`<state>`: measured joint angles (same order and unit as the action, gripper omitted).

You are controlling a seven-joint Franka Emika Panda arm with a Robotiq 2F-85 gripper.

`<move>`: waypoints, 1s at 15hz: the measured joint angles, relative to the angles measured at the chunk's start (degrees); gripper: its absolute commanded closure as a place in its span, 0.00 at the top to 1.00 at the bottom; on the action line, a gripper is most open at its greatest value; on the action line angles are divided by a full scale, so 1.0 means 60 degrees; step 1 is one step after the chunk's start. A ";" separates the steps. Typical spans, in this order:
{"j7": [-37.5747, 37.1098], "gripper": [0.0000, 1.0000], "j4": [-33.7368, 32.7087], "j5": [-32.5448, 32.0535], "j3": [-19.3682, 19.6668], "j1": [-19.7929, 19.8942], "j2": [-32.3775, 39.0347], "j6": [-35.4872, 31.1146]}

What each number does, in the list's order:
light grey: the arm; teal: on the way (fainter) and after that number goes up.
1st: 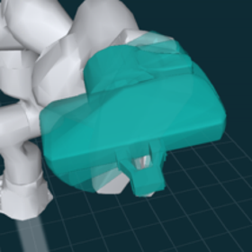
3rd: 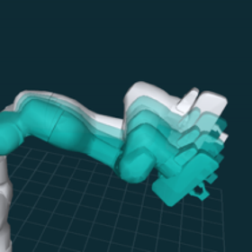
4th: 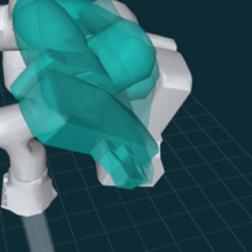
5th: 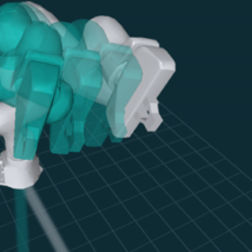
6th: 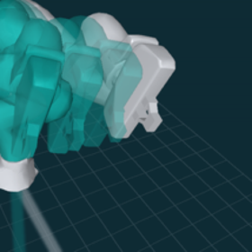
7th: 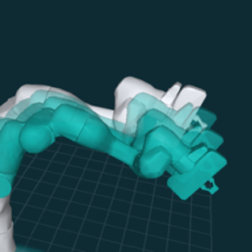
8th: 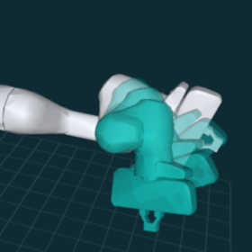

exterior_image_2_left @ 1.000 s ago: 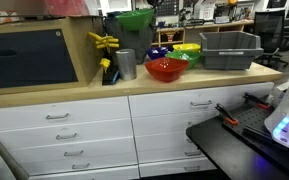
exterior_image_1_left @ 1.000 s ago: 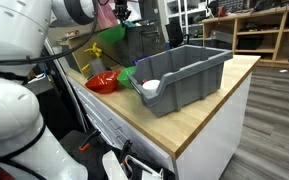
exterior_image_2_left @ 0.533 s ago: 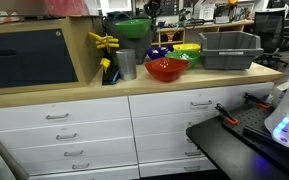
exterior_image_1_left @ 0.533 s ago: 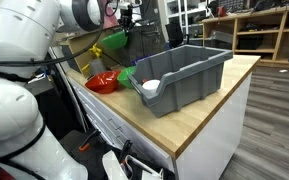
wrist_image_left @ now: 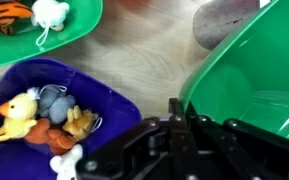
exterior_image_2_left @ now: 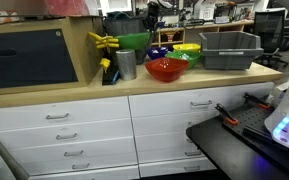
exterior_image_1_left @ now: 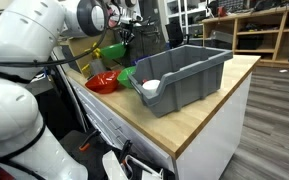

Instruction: Pour the contents from the left green bowl into the grey trailer

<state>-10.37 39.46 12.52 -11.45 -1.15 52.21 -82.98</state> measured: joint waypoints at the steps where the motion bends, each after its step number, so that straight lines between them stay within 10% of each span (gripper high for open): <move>1: 0.0027 0.01 0.0167 -0.0004 0.0006 0.0010 0.0012 -0.0016; 12: 0.1503 0.01 0.2638 -0.0120 0.0121 0.0150 -0.0096 -0.1955; 13: 0.1621 0.30 0.2874 -0.0121 0.0121 0.0152 -0.0154 -0.2202; 15: 0.1794 0.38 0.3342 -0.0136 0.0126 0.0159 -0.0332 -0.2640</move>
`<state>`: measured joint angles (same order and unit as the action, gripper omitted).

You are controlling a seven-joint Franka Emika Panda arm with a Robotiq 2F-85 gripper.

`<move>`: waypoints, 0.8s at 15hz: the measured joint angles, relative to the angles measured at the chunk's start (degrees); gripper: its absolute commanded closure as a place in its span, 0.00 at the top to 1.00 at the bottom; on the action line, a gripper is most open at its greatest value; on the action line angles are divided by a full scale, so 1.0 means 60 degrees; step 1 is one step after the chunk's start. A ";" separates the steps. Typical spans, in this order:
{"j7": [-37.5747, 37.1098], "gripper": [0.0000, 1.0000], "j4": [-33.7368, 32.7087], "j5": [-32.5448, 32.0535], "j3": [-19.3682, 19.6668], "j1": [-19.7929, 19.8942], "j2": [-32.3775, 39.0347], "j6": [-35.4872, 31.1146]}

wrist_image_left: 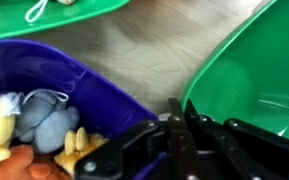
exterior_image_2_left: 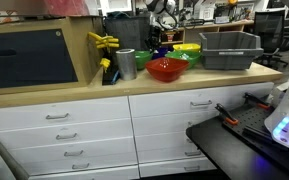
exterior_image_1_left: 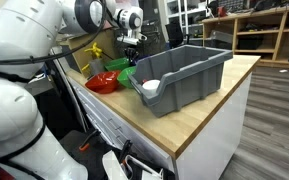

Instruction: Pour the contents from the left green bowl into the grey trailer

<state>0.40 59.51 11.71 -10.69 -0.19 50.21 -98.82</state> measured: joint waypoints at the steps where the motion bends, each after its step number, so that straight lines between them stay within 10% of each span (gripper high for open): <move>1: 0.0060 0.47 0.0206 0.0006 0.0024 -0.0011 -0.0094 -0.0155; 8: 0.0091 0.99 0.1316 0.0012 0.0052 -0.0101 -0.1075 -0.0371; 12: 0.0074 1.00 0.1658 0.0011 0.0080 -0.0186 -0.1754 -0.0078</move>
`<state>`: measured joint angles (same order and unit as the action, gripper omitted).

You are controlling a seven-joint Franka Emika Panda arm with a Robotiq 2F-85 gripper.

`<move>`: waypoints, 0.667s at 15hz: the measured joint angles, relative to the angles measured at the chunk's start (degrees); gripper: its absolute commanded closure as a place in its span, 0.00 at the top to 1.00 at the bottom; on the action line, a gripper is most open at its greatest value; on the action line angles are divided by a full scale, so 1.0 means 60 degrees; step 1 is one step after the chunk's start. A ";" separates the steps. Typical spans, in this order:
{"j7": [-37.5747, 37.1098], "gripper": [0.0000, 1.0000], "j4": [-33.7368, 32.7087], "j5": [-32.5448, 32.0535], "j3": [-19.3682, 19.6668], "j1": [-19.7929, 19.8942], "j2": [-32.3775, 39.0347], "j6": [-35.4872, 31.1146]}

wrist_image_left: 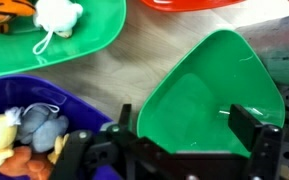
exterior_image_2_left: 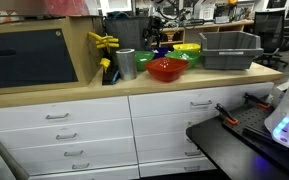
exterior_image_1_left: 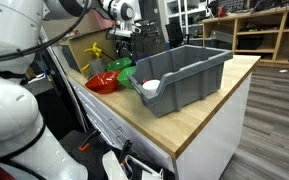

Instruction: Pour the contents from the left green bowl into the grey trailer

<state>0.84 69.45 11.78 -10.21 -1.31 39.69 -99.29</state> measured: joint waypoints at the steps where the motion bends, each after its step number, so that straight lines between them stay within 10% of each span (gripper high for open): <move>1: -0.0013 1.00 0.0071 -0.0001 0.0041 -0.0028 -0.0187 0.0121; 10: -0.0272 1.00 0.1497 -0.0594 0.0854 -0.0129 -0.2410 0.1024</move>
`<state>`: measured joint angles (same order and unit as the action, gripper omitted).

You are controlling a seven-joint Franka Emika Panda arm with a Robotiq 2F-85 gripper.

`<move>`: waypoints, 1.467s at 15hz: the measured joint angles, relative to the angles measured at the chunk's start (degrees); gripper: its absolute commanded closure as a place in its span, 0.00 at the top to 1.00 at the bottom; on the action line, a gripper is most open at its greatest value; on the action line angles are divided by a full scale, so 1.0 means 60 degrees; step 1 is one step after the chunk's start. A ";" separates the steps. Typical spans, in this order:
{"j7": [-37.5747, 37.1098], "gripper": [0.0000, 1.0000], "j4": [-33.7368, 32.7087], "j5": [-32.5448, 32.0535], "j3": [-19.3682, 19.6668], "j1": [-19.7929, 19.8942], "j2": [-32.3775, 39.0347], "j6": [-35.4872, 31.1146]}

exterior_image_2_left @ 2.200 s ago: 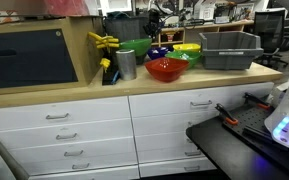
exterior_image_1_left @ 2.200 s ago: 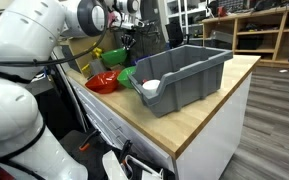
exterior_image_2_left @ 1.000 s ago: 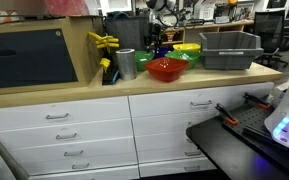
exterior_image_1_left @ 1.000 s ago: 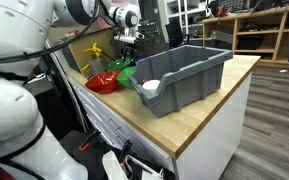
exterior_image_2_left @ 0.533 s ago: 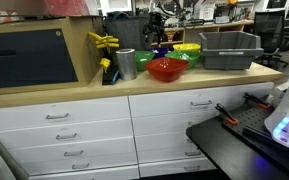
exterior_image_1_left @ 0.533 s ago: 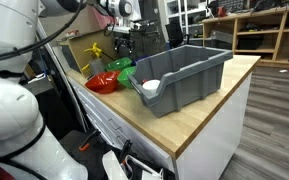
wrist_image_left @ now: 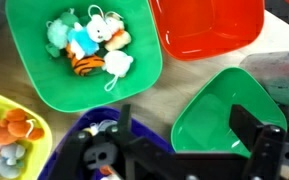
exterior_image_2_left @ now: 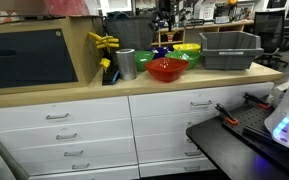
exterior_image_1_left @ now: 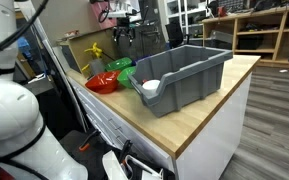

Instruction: Pour the contents from the left green bowl into the grey trailer

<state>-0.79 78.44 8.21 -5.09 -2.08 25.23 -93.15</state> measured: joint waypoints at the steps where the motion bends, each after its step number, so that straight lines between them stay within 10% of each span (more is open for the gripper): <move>1: 0.0077 1.00 0.0386 -0.0218 0.0084 0.0003 -0.0362 -0.0002; 22: 0.0695 1.00 0.8742 -0.1353 0.0371 0.0013 -0.8321 -0.2106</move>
<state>3.38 130.89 0.09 -2.86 -2.00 -24.69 -105.79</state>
